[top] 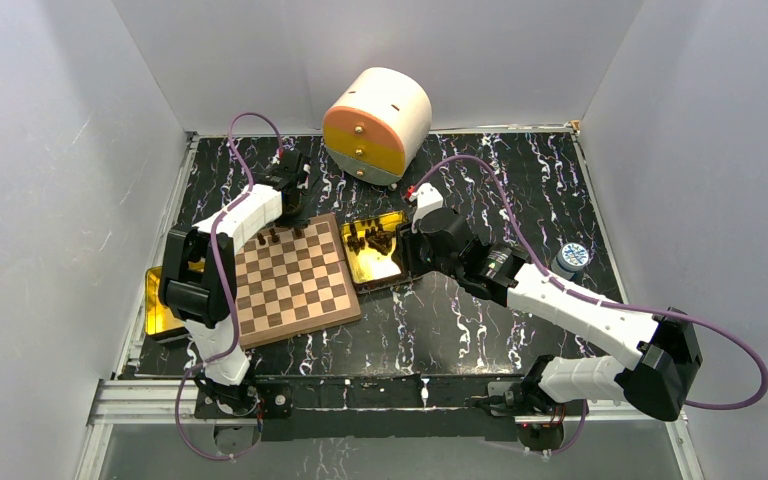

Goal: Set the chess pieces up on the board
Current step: Place the chess piece on the chessboard.

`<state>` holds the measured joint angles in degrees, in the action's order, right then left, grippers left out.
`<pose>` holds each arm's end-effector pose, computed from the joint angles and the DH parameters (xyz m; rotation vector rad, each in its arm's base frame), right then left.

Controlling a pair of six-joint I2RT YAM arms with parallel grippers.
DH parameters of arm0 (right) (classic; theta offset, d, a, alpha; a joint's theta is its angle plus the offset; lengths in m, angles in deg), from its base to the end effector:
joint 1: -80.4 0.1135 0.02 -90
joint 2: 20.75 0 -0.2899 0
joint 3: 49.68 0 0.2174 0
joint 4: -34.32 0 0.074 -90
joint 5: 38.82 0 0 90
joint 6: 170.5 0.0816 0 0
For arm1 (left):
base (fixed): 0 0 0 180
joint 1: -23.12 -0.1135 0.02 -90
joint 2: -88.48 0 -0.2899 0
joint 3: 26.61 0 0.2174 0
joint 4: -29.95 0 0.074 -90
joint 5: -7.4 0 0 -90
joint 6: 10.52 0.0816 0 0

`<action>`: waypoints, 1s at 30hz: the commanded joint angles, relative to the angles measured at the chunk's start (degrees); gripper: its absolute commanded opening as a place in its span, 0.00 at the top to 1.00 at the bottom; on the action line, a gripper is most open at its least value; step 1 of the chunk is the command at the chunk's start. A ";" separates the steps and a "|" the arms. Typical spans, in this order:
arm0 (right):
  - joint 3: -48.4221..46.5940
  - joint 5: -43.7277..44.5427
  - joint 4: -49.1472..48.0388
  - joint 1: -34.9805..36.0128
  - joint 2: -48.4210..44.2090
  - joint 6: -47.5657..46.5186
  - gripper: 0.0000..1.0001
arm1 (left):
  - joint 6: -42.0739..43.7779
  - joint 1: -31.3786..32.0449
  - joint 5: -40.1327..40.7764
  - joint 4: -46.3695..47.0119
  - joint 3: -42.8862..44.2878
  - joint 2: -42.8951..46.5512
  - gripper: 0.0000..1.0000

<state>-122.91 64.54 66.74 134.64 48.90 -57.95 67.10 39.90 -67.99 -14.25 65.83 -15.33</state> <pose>0.1734 0.2085 0.3249 -0.4349 2.0662 0.5797 0.3782 -0.0925 0.2260 -0.0032 2.4987 0.1150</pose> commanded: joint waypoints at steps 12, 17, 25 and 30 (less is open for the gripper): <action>0.30 0.23 -2.07 -0.08 -0.60 0.17 0.54 | 0.74 -0.26 0.76 -1.38 0.45 1.59 0.69; 1.01 -1.43 -2.93 -0.05 -0.21 1.01 0.54 | 0.28 -0.28 -1.32 -1.92 1.56 2.94 0.58; -0.72 -3.13 -3.22 -0.30 4.25 2.48 0.54 | -1.13 -0.34 -5.96 -2.16 3.72 10.19 0.40; -3.73 -1.68 -3.42 -1.72 9.75 0.11 0.54 | -1.18 -0.27 -8.23 -0.68 0.22 18.44 0.22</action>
<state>-122.63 61.74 66.09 134.24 55.57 -56.49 66.40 39.76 -73.63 -16.00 67.03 -6.48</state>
